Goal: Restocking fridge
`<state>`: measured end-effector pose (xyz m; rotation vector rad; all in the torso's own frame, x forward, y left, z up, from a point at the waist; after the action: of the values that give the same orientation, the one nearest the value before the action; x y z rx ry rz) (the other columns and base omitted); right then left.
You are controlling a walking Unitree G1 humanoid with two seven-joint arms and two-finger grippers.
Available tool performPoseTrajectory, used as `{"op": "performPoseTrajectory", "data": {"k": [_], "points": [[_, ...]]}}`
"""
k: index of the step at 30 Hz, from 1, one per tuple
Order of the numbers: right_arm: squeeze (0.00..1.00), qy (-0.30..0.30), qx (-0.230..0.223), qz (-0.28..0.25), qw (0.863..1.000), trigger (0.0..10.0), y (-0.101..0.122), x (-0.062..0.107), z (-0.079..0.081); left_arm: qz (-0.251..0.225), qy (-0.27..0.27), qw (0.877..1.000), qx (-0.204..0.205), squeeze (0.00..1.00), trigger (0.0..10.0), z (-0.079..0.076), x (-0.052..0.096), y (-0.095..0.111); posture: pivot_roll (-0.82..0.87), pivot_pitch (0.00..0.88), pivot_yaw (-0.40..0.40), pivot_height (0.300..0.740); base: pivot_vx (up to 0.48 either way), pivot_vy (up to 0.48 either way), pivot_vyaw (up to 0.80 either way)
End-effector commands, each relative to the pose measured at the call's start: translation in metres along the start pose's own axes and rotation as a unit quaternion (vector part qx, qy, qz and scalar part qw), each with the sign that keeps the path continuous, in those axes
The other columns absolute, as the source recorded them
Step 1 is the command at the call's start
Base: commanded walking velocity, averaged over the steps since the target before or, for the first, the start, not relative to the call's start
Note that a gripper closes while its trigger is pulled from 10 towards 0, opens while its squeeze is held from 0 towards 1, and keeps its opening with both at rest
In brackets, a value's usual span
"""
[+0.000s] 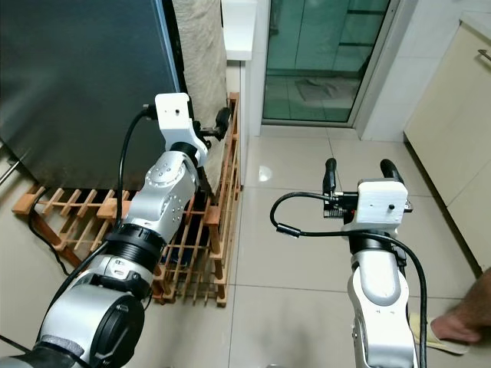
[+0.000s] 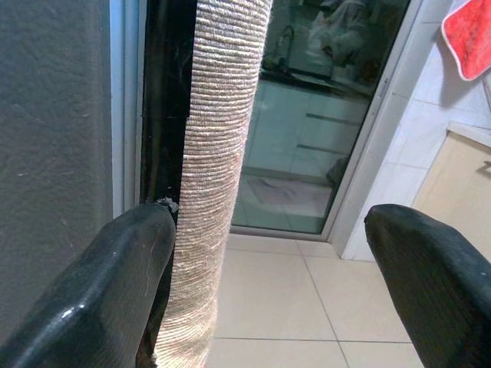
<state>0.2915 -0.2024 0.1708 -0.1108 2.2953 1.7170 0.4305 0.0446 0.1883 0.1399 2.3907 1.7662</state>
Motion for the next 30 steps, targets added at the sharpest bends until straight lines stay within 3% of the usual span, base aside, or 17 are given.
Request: {"op": "performPoseTrajectory", "data": {"k": [1,6,8,10,11,12,13,15,16,19,21,23,25,28,29,30], "points": [[0.06,-0.009,0.002,-0.009,1.000,10.0,0.006,0.001,-0.004,-0.018,-0.005,1.000,0.007,0.00,10.0,-0.012,-0.006,0.013,-0.27,0.000,0.049,0.740,0.000,0.000,0.00],[0.06,-0.010,0.002,-0.009,1.000,10.0,0.006,0.000,-0.003,-0.010,-0.019,1.000,0.023,0.00,10.0,-0.023,-0.008,0.011,-0.27,0.000,0.049,0.740,0.000,0.000,0.00],[0.07,-0.010,0.001,-0.009,1.000,10.0,0.007,0.000,-0.002,-0.007,-0.065,0.997,0.034,0.00,10.0,-0.043,-0.007,0.011,-0.28,0.000,0.053,0.740,0.000,0.000,0.00],[0.07,-0.010,0.001,-0.009,1.000,10.0,0.007,0.000,-0.002,0.000,-0.083,0.996,0.033,0.00,10.0,-0.051,-0.006,0.009,-0.28,0.000,0.053,0.740,0.000,0.000,0.00],[0.06,-0.010,-0.001,-0.011,1.000,10.0,0.008,-0.001,-0.002,0.008,-0.124,0.991,0.042,0.00,10.0,-0.070,-0.002,0.005,-0.28,0.000,0.053,0.740,0.000,0.000,0.00],[0.06,-0.010,-0.001,-0.011,1.000,10.0,0.008,-0.001,-0.002,0.008,-0.124,0.991,0.042,0.00,10.0,-0.070,-0.002,0.005,-0.28,0.000,0.053,0.740,0.000,0.000,0.00],[0.07,-0.009,-0.001,-0.011,1.000,10.0,0.008,-0.001,-0.001,0.018,-0.168,0.984,0.049,0.00,10.0,-0.088,0.004,0.001,-0.27,0.000,0.052,0.740,0.000,0.000,0.00],[0.06,-0.009,-0.002,-0.011,1.000,10.0,0.008,-0.001,-0.001,0.018,-0.185,0.981,0.056,0.00,10.0,-0.096,0.006,0.000,-0.27,0.000,0.052,0.740,0.000,0.000,0.00],[0.06,-0.008,-0.002,-0.011,1.000,10.0,0.008,-0.001,-0.001,0.016,-0.218,0.974,0.065,0.00,10.0,-0.110,0.012,0.000,-0.27,0.000,0.052,0.740,0.000,0.000,0.00],[0.06,-0.008,-0.002,-0.011,1.000,10.0,0.008,-0.001,-0.001,0.008,-0.246,0.966,0.073,0.00,10.0,-0.120,0.018,0.004,-0.27,0.000,0.053,0.740,0.000,0.000,0.00],[0.07,-0.007,-0.002,-0.012,1.000,10.0,0.008,-0.001,-0.001,0.001,-0.252,0.965,0.070,0.00,10.0,-0.119,0.019,0.008,-0.27,0.000,0.054,0.740,0.000,0.000,0.00],[0.06,-0.009,-0.002,-0.013,1.000,10.0,0.009,-0.001,-0.003,-0.015,-0.244,0.967,0.075,0.00,10.0,-0.105,0.021,0.016,-0.26,0.000,0.051,0.740,0.000,0.000,0.00],[0.06,-0.012,-0.003,-0.017,1.000,10.0,0.012,0.000,-0.005,-0.040,-0.216,0.973,0.070,0.00,10.0,-0.077,0.025,0.024,-0.26,0.000,0.051,0.740,0.000,0.000,0.00],[0.06,-0.032,-0.002,-0.037,0.999,10.0,0.021,0.006,-0.012,-0.098,-0.122,0.987,0.042,0.00,10.0,-0.009,0.042,0.039,-0.22,0.000,0.040,0.740,0.000,0.000,0.00],[0.06,-0.032,-0.002,-0.037,0.999,10.0,0.021,0.006,-0.012,-0.098,-0.122,0.987,0.042,0.00,10.0,-0.009,0.042,0.039,-0.22,0.000,0.040,0.740,0.000,0.000,0.00],[0.06,-0.041,-0.002,-0.039,0.998,10.0,0.021,0.008,-0.014,-0.112,-0.096,0.989,0.024,0.00,10.0,0.009,0.049,0.042,-0.21,0.000,0.037,0.740,0.000,0.000,0.00]]}}
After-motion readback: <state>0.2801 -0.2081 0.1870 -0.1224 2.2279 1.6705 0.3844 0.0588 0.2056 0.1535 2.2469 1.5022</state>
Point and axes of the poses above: a point about 5 cm out from each wrist's last joint towards the gripper, its own x axis pointing back from the gripper into the wrist, its own y axis along the axis of the wrist's last joint, z = x × y, the point moved 5 cm from there along -x, pointing out of the wrist towards the gripper, and after that the axes turned 5 degrees about x, right-handed, at the moved point
